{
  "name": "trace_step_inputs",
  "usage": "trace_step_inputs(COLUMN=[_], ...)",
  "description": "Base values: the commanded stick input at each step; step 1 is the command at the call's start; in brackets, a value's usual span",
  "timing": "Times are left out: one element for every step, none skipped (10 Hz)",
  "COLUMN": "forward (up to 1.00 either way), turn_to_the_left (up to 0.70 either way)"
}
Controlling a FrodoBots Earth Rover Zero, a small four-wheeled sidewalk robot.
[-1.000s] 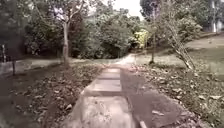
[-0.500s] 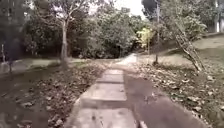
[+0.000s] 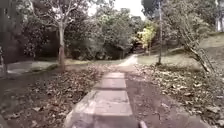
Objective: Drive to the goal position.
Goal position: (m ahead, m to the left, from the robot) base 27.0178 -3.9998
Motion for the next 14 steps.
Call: trace_step_inputs(forward=[0.70,0.70,0.70,0.70,0.70,0.70,0.70,0.70,0.70,0.70,0.70,0.70,0.70,0.70], turn_to_the_left=[-0.09,-0.28,-0.13,0.00,0.00,0.00,0.00,-0.01,-0.12,-0.21,-0.22,-0.06,0.00,0.00])
